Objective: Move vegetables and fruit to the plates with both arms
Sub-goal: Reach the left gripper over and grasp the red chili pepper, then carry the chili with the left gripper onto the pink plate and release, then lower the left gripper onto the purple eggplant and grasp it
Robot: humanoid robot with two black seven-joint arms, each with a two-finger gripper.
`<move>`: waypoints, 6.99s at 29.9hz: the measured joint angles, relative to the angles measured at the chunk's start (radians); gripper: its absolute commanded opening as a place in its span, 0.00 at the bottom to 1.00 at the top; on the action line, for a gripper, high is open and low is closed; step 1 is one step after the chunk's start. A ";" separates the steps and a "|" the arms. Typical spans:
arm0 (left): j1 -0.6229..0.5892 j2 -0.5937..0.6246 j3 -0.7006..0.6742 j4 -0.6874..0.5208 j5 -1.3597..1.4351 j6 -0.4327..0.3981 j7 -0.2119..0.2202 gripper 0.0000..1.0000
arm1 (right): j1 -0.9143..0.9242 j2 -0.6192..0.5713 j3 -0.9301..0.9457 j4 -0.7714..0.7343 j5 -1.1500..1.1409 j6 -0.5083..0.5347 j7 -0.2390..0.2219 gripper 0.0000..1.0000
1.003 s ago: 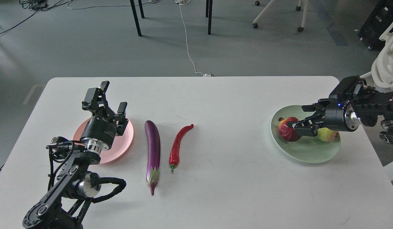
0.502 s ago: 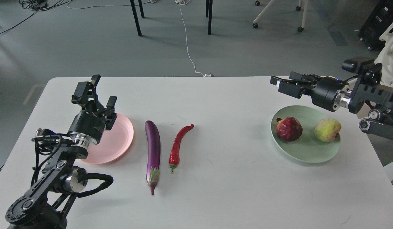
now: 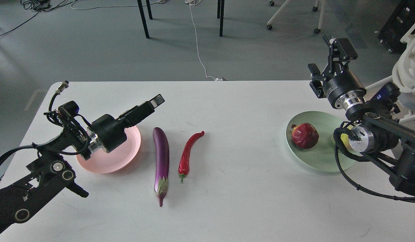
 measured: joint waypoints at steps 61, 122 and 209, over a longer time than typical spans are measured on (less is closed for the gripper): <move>-0.544 -0.356 0.685 0.570 0.399 -0.157 -0.012 0.14 | -0.158 -0.089 0.079 -0.033 0.170 0.317 0.000 0.98; -0.507 0.173 0.682 0.357 0.023 -0.048 -0.050 1.00 | -0.178 -0.081 0.071 -0.028 0.078 0.314 0.000 0.98; -0.296 0.088 0.703 -0.112 -0.346 0.047 0.542 0.64 | -0.208 -0.090 0.084 -0.024 0.077 0.313 0.000 0.98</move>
